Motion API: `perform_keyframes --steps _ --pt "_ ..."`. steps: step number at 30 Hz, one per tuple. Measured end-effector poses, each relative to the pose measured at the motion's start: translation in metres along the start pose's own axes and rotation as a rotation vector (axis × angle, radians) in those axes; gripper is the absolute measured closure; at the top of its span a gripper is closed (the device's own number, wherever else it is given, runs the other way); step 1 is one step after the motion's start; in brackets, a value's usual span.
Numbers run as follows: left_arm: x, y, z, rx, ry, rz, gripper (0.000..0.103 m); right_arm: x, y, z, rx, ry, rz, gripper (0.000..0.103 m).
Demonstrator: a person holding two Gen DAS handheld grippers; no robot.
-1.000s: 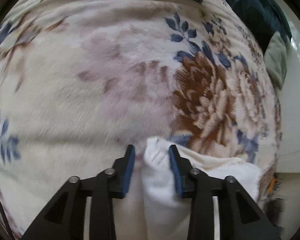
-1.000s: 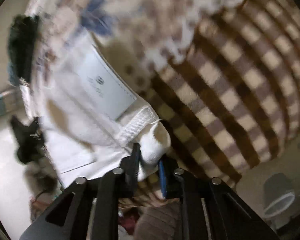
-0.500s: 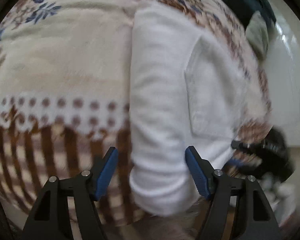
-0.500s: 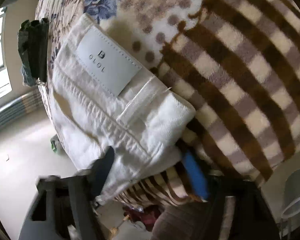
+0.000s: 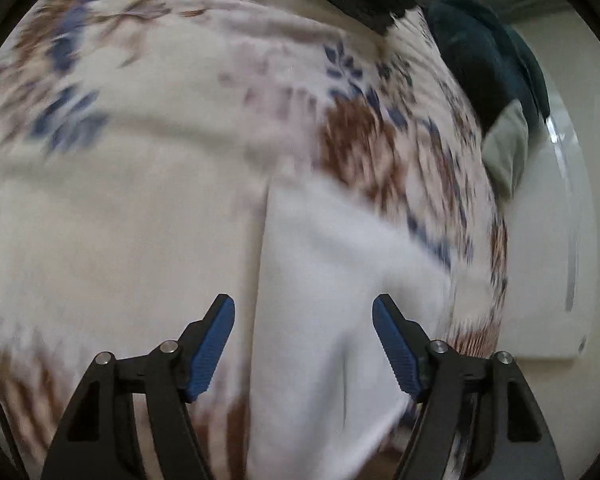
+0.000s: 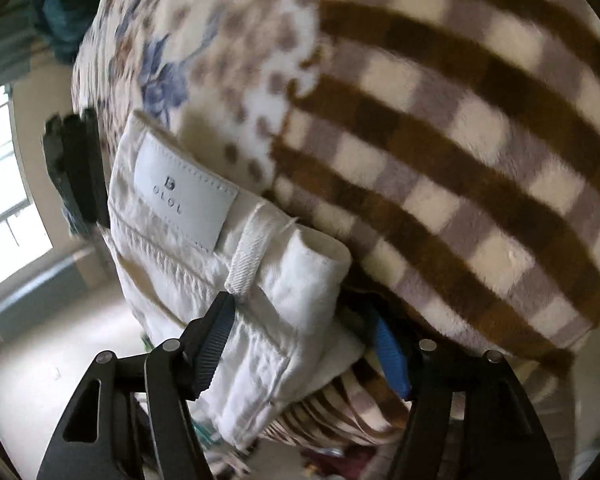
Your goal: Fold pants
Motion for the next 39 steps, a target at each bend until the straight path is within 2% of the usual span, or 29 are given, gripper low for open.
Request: perform_keyframes --steps 2,3,4,5,6,7,8,9,13,16,18,20,23,25,26,27,28,29,31,35,37,39 --pt "0.011 -0.037 -0.035 0.029 0.010 0.058 0.033 -0.007 0.002 -0.002 -0.024 -0.014 -0.008 0.033" --pt "0.016 -0.046 -0.046 0.044 0.017 0.080 0.033 -0.011 0.007 -0.003 -0.029 -0.015 -0.004 0.034" --pt "0.019 -0.052 -0.056 0.064 -0.008 0.077 0.036 -0.009 0.008 -0.003 -0.036 -0.015 0.008 0.035" --pt "0.014 -0.060 -0.070 0.096 -0.076 0.013 0.047 -0.005 0.011 -0.008 -0.040 -0.013 0.022 0.048" --pt "0.007 -0.059 -0.072 0.105 -0.136 -0.058 0.067 0.001 0.012 -0.011 -0.045 -0.016 0.043 0.056" --pt "-0.001 -0.059 -0.074 0.105 -0.202 -0.146 0.072 0.009 0.014 -0.007 -0.062 0.009 0.080 0.061" --pt "-0.012 -0.056 -0.076 0.107 -0.285 -0.255 0.077 0.019 0.014 0.004 -0.089 0.026 0.117 0.083" --pt "-0.016 -0.054 -0.077 0.106 -0.323 -0.301 0.079 0.025 0.019 0.012 -0.116 0.048 0.142 0.089" --pt "-0.026 -0.053 -0.083 0.105 -0.399 -0.354 0.078 0.039 0.038 0.043 -0.194 0.108 0.222 0.090" --pt "-0.036 -0.061 -0.095 0.102 -0.444 -0.390 0.078 0.038 0.045 0.047 -0.173 0.153 0.242 0.090" --pt "-0.038 -0.068 -0.101 0.113 -0.429 -0.359 0.076 0.023 0.043 0.039 -0.156 0.191 0.218 0.090" --pt "-0.032 -0.075 -0.098 0.128 -0.386 -0.310 0.075 0.007 0.029 0.026 -0.124 0.187 0.171 0.088" --pt "-0.029 -0.079 -0.079 0.127 -0.271 -0.228 0.073 -0.005 0.015 0.014 -0.085 0.185 0.134 0.073" --pt "-0.027 -0.076 -0.053 0.094 -0.183 -0.166 0.065 -0.007 0.011 0.015 -0.045 0.155 0.119 0.064" --pt "-0.028 -0.074 -0.041 0.063 -0.151 -0.148 0.045 -0.009 0.011 0.020 -0.035 0.137 0.121 0.050" --pt "-0.028 -0.068 -0.027 0.018 -0.113 -0.136 0.019 -0.010 0.012 0.025 -0.034 0.115 0.123 0.035" --pt "-0.030 -0.060 -0.010 -0.039 -0.058 -0.128 0.008 -0.011 0.013 0.031 -0.036 0.087 0.126 0.027" --pt "-0.031 -0.052 0.000 -0.073 -0.020 -0.121 0.002 -0.012 0.018 0.035 -0.036 0.069 0.138 0.022" --pt "-0.025 -0.040 0.004 -0.089 0.040 -0.090 0.002 -0.017 0.026 0.038 -0.015 0.065 0.169 0.022" --pt "-0.013 -0.002 -0.034 0.051 0.128 0.005 0.002 -0.024 0.041 0.015 0.060 -0.013 0.184 0.021" --pt "-0.009 0.020 -0.059 0.130 0.151 0.050 0.002 -0.026 0.039 0.001 0.056 -0.054 0.172 0.015" --pt "-0.009 0.033 -0.070 0.163 0.138 0.030 0.002 -0.030 0.036 -0.005 0.029 -0.104 0.147 0.013"
Point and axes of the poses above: each gripper's, at about its wrist camera, not at the fingertips, and z roughly against the way its jaws point, x to its left, y to its underside, the point moved 4 cm from there along -z, roughly the way its jaws point, and after that the axes turned 5 degrees about -z, right-handed, at the moved point
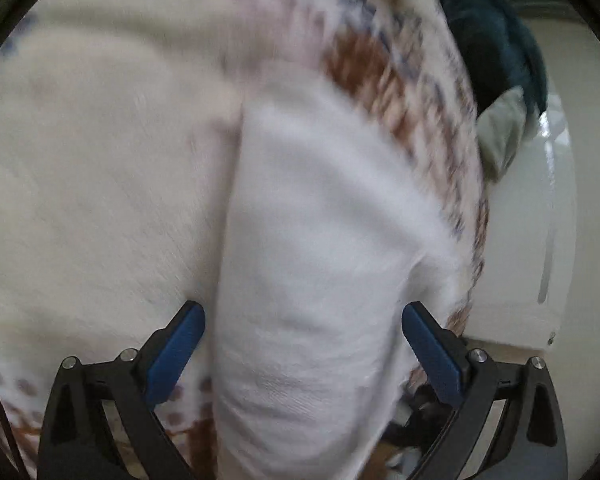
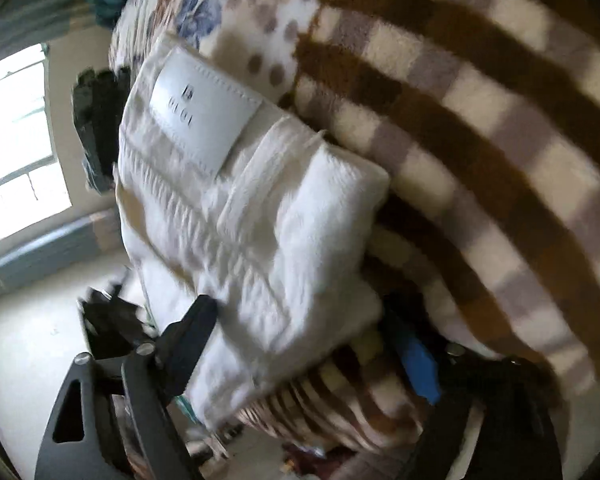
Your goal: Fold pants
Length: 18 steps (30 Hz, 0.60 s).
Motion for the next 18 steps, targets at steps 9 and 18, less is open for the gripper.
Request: perform_keyframes --steps 9,18 --pt "0.004 -0.001 -0.005 0.037 -0.002 -0.054 0.000 -0.019 0.004 0.012 -0.010 -0.238 -0.137 0.012" --pt "0.007 -0.005 -0.007 0.067 0.044 -0.065 0.000 0.006 0.007 -0.021 -0.022 -0.134 -0.068 0.006"
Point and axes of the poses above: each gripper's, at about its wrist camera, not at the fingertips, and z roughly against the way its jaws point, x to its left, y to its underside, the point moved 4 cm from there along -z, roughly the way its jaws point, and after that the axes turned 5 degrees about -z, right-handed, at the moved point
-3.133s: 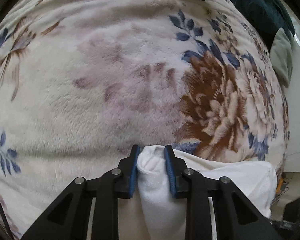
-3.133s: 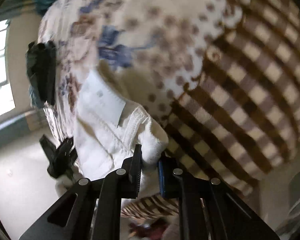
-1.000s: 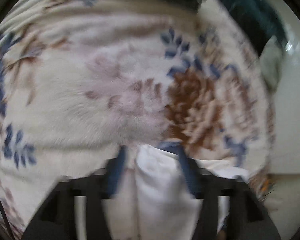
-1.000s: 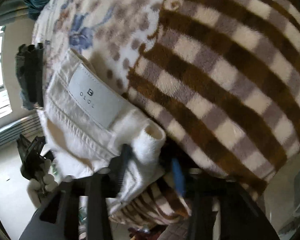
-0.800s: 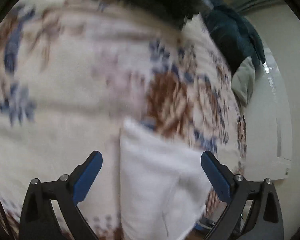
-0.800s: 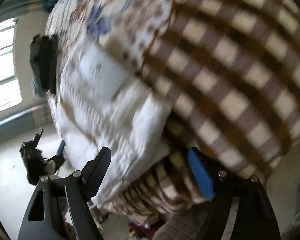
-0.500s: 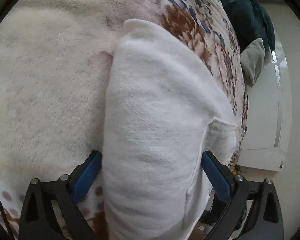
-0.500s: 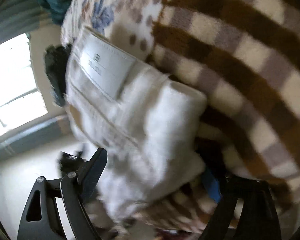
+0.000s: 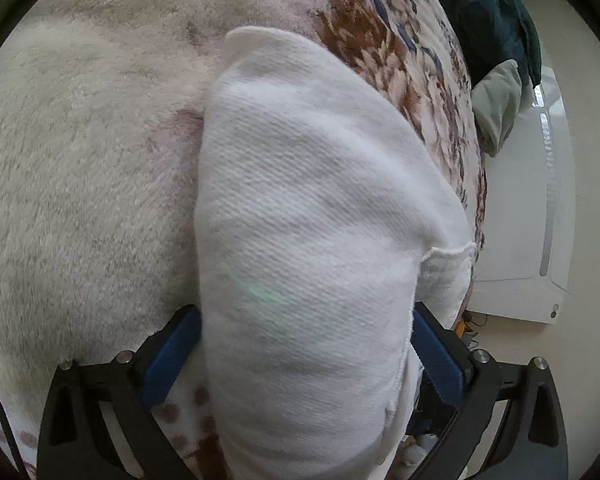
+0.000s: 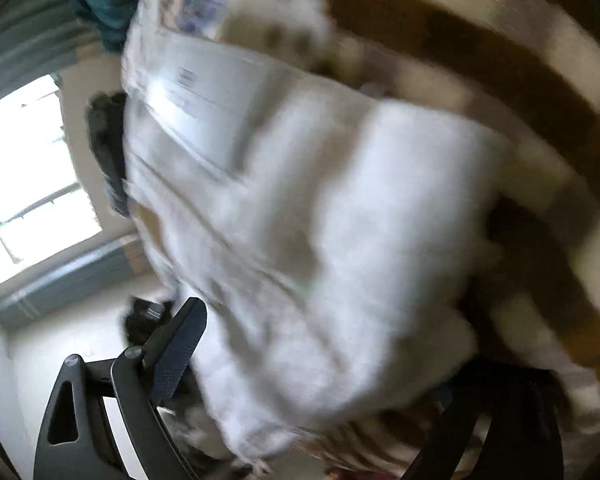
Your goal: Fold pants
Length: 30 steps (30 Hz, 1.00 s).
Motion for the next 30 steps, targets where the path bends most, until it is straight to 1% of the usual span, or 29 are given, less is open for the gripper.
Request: perform_keyframes --steps 2,4,5,6,7,9,10,12,15,19,21,22,24,26,30 --pt "-0.002 0.003 0.004 -0.011 -0.005 -0.027 0.002 0.004 0.002 0.002 -0.024 -0.011 0.014 0.006" --pt "-0.006 0.005 0.005 -0.035 -0.008 -0.072 0.016 -0.004 0.007 -0.004 -0.033 0.057 0.053 0.007" --pt "-0.010 0.003 0.005 -0.045 0.002 -0.089 0.030 -0.010 0.007 -0.005 -0.046 0.059 0.052 0.007" --pt "-0.013 0.003 0.007 -0.053 -0.001 -0.103 0.034 -0.012 0.009 -0.003 -0.059 0.053 0.033 0.008" --pt "-0.016 0.003 0.008 -0.059 -0.003 -0.112 0.037 -0.009 0.010 -0.001 -0.072 0.059 0.015 0.011" --pt "-0.022 0.003 0.012 -0.069 -0.014 -0.131 0.047 0.002 0.021 0.001 -0.119 0.098 0.033 0.029" --pt "-0.026 0.004 0.014 -0.073 -0.019 -0.142 0.048 0.008 0.029 0.004 -0.145 0.127 0.061 0.034" --pt "-0.034 0.007 0.020 -0.079 -0.034 -0.182 0.054 0.014 0.041 0.013 -0.185 0.149 0.084 0.047" --pt "-0.047 0.015 0.030 -0.087 -0.042 -0.230 0.057 0.028 0.057 0.020 -0.234 0.165 0.096 0.055" --pt "-0.057 0.021 0.050 -0.089 -0.011 -0.234 0.059 0.042 0.078 0.034 -0.273 0.169 0.105 0.057" --pt "-0.065 0.023 0.059 -0.087 0.004 -0.244 0.060 0.050 0.083 0.054 -0.282 0.159 0.111 0.060" --pt "-0.069 0.024 0.066 -0.094 0.008 -0.250 0.060 0.057 0.087 0.060 -0.285 0.155 0.129 0.063" --pt "-0.073 0.026 0.079 -0.105 0.019 -0.267 0.060 0.074 0.096 0.068 -0.283 0.140 0.163 0.063" --pt "-0.078 0.022 0.095 -0.118 0.036 -0.261 0.060 0.097 0.106 0.070 -0.277 0.152 0.216 0.064" --pt "-0.094 0.003 0.125 -0.152 0.034 -0.275 0.060 0.139 0.116 0.071 -0.278 0.129 0.270 0.064"
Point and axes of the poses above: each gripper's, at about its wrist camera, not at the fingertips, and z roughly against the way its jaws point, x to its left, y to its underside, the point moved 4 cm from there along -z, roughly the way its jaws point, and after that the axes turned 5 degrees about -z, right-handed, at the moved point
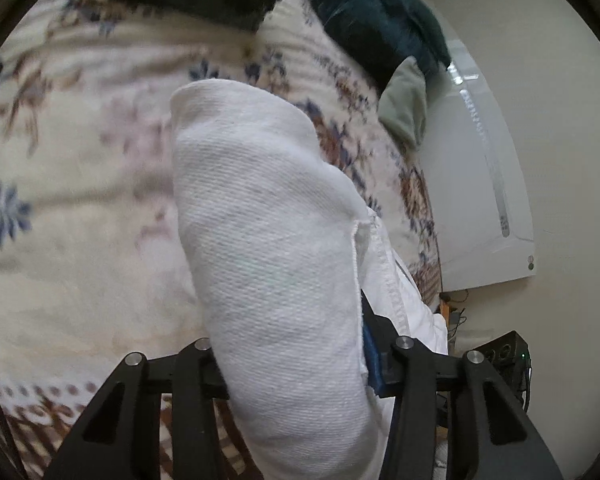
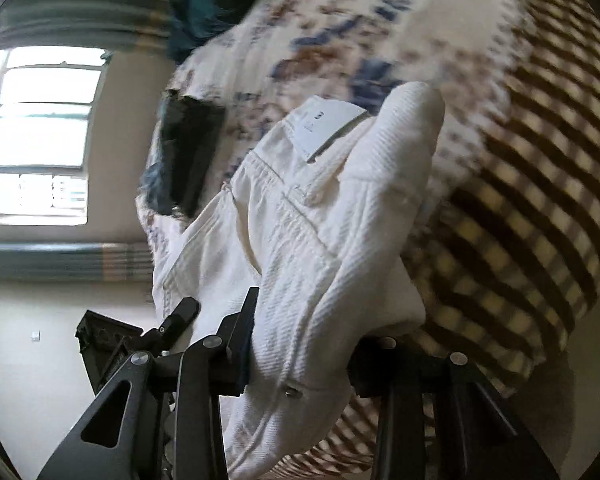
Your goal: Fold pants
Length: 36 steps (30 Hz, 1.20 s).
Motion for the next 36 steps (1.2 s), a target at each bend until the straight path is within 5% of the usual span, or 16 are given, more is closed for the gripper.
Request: perform_keyframes --steps 5,10,16,22,26,31,36 --pt "-0.013 -0.071 0.032 -0.064 -0.014 -0.018 0.060 0.072 -0.028 -0.009 -0.010 -0.077 0.065 0.064" --pt "-0.019 -0.188 0.059 -0.149 -0.041 -0.055 0.060 0.165 -0.082 -0.041 -0.037 -0.159 0.126 0.064" --pt "0.001 -0.341 0.076 -0.205 -0.087 -0.132 0.060 0.293 -0.175 -0.136 -0.098 -0.244 0.205 0.065" --pt "0.071 -0.477 0.070 -0.190 -0.085 -0.176 0.060 0.380 -0.239 -0.248 -0.127 -0.306 0.237 0.065" --pt "0.149 -0.509 0.047 -0.158 -0.108 -0.099 0.060 0.399 -0.252 -0.336 -0.105 -0.270 0.245 0.065" --pt "0.239 -0.487 0.008 -0.075 -0.120 0.039 0.056 0.373 -0.242 -0.409 -0.033 -0.162 0.206 0.065" --pt "0.243 -0.483 0.013 -0.079 -0.140 0.059 0.049 0.369 -0.244 -0.436 0.003 -0.122 0.217 0.059"
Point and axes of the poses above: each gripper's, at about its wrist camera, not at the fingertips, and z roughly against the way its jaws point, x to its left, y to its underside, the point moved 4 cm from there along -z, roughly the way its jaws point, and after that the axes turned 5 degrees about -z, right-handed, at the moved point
